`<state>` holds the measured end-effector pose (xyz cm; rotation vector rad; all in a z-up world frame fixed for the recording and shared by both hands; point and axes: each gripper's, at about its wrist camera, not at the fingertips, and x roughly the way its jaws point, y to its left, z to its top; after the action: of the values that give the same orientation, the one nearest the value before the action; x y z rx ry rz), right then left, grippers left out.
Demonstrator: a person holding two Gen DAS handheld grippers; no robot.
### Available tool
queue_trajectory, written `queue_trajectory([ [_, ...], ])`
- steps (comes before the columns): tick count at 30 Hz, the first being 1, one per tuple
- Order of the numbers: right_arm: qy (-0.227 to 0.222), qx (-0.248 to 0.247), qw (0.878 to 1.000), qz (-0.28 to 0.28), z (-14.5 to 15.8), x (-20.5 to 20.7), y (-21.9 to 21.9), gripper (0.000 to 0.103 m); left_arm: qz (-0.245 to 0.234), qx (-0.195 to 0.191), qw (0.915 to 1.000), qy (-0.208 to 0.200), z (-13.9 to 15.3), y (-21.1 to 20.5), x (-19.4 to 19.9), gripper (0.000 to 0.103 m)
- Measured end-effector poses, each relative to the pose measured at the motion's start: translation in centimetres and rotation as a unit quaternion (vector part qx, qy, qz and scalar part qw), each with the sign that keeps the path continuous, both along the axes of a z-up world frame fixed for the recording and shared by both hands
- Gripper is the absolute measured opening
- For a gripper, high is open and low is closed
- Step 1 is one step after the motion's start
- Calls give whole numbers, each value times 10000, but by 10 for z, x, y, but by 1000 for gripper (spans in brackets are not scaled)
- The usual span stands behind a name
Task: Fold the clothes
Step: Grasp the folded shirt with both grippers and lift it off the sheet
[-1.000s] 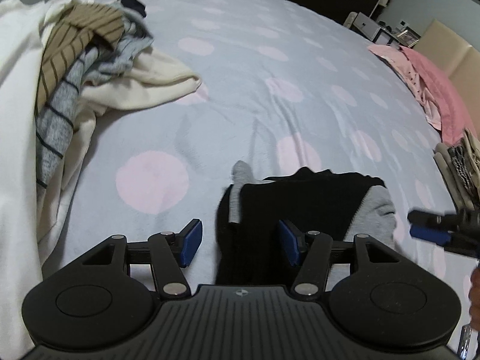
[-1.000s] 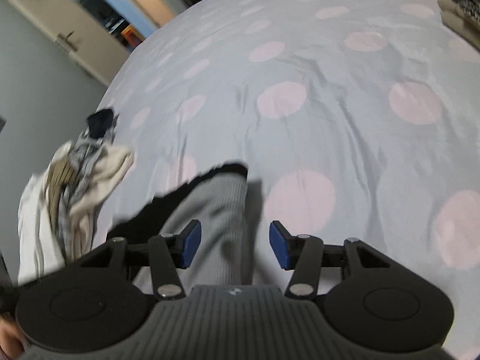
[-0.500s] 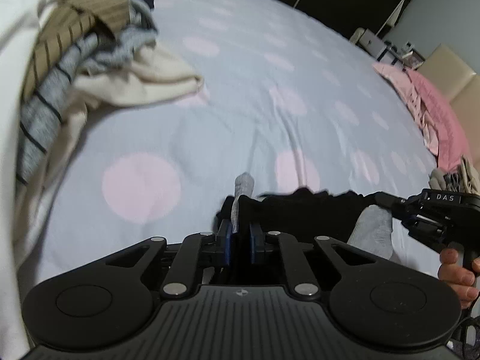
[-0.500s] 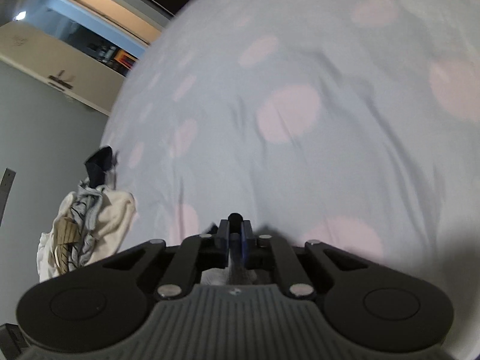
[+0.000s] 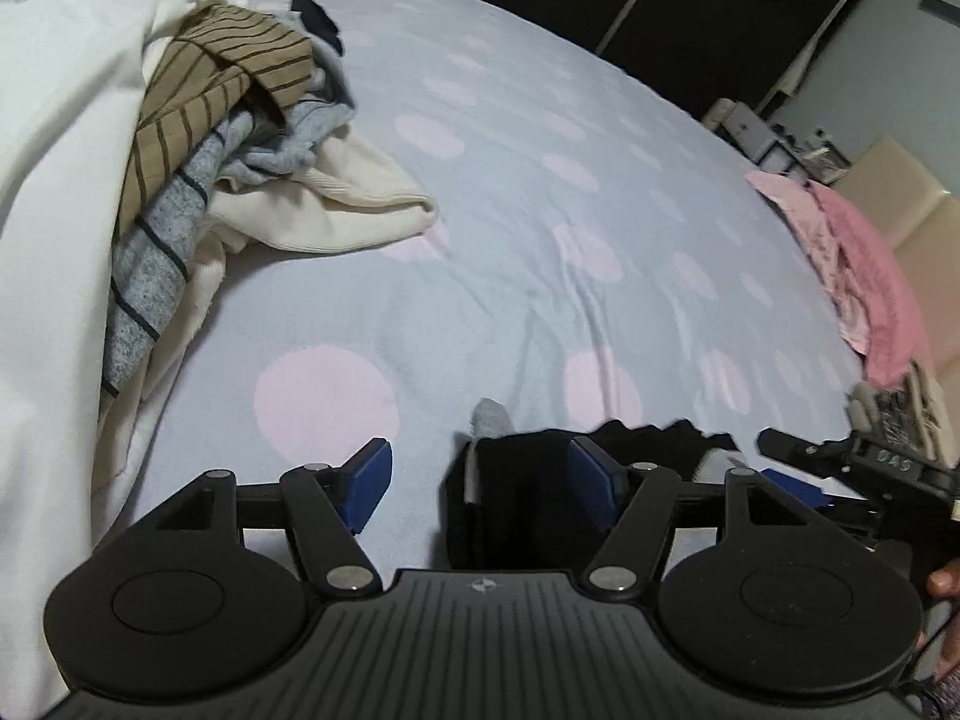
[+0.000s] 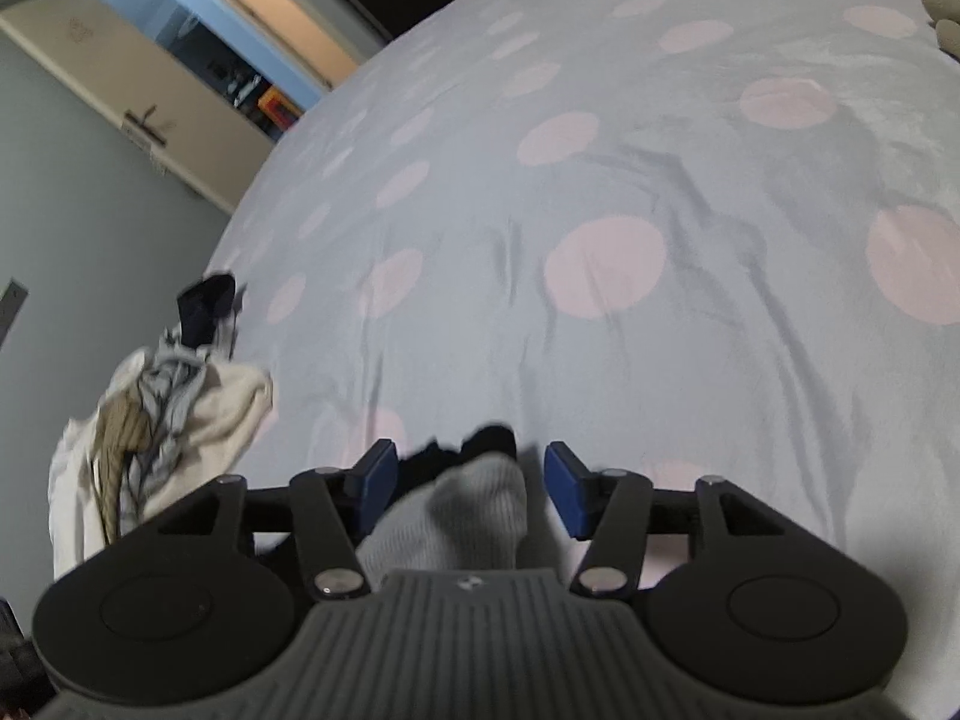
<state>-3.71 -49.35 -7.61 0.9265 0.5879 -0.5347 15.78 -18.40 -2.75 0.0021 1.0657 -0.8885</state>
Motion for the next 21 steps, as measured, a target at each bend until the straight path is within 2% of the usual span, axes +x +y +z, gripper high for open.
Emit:
queue_trajectory([
  [2,65,5,9999,77,1,-4,4,61,-84,1,9998,163,-3,2,0,64],
  [5,71,316,9993,189,-3,-13,9,61,-157,103,9990,408,-14,4,-3,64],
  [10,373,201,9976,540,-7,-17,28,61,-185,289,9966,748,-37,6,-7,64],
  [13,396,284,9968,637,-13,-18,33,61,-214,290,9968,709,-42,2,-10,69],
  [19,474,285,9962,671,-24,-13,37,61,-273,277,9972,636,-47,-10,-14,69],
  [21,455,271,9963,671,-25,-10,36,61,-287,236,9973,630,-48,-12,-15,63],
])
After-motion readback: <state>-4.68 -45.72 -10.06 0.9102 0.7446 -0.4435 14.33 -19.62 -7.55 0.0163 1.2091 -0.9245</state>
